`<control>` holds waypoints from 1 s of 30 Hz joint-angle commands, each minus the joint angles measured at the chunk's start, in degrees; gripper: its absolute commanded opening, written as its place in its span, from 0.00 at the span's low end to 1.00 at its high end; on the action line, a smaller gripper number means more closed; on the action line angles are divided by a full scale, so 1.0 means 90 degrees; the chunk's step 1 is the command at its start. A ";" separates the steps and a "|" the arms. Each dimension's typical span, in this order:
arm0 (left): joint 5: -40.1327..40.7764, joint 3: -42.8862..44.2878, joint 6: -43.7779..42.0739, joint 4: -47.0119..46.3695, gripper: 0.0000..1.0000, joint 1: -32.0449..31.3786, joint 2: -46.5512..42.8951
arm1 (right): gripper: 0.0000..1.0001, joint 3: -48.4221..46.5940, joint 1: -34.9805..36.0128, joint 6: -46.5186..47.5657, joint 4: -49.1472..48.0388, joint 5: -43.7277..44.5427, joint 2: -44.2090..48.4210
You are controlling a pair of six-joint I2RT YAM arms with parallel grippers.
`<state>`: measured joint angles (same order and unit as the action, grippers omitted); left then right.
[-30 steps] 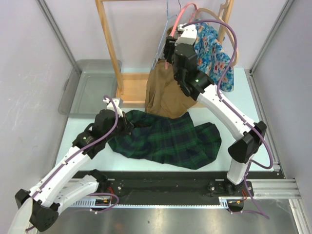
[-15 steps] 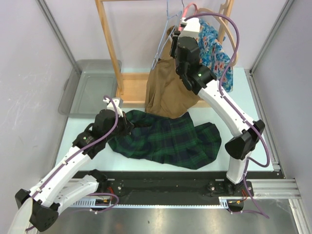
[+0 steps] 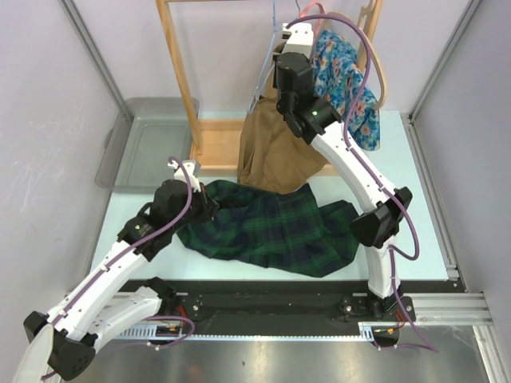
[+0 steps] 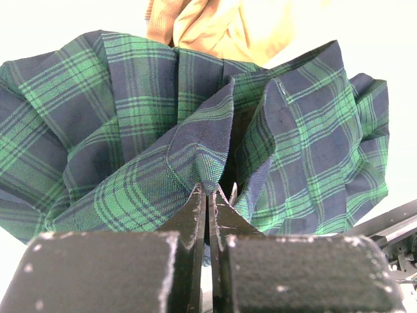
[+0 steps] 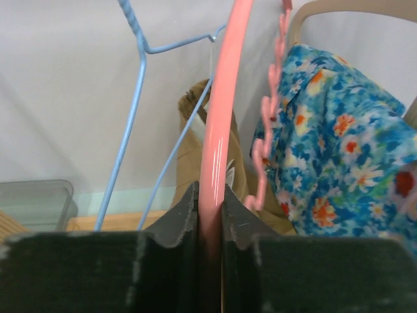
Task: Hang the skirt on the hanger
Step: Grab a hanger with the right arm
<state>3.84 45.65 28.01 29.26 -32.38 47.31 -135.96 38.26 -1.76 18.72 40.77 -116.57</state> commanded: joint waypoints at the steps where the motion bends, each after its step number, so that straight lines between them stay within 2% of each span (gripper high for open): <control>1: -0.0075 -0.0043 0.0023 -0.0165 0.00 -0.0045 -0.0120 | 0.00 -0.0333 -0.0130 0.0137 0.0108 0.0167 -0.0007; 8: -0.0075 -0.0053 0.0023 -0.0194 0.00 -0.0054 -0.0120 | 0.00 -0.0303 -0.0013 0.0186 -0.0302 0.0108 0.0267; 17: -0.0065 -0.0052 0.0023 -0.0272 0.00 -0.0045 -0.0110 | 0.00 -0.0098 0.0231 0.0400 -0.1445 -0.0106 0.0950; 25: -0.0065 -0.0131 0.0023 -0.0282 0.00 -0.0045 -0.0169 | 0.00 -0.0060 0.0280 0.0283 -0.1367 -0.0350 0.1253; 30: -0.0016 -0.0150 0.0013 -0.0282 0.00 -0.0045 -0.0178 | 0.00 0.0866 0.0504 0.0109 -0.1074 -0.0438 0.2033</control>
<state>3.88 44.60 28.03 28.75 -32.40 46.76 -131.02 40.40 -0.23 15.92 38.68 -109.19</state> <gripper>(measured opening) 0.009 0.164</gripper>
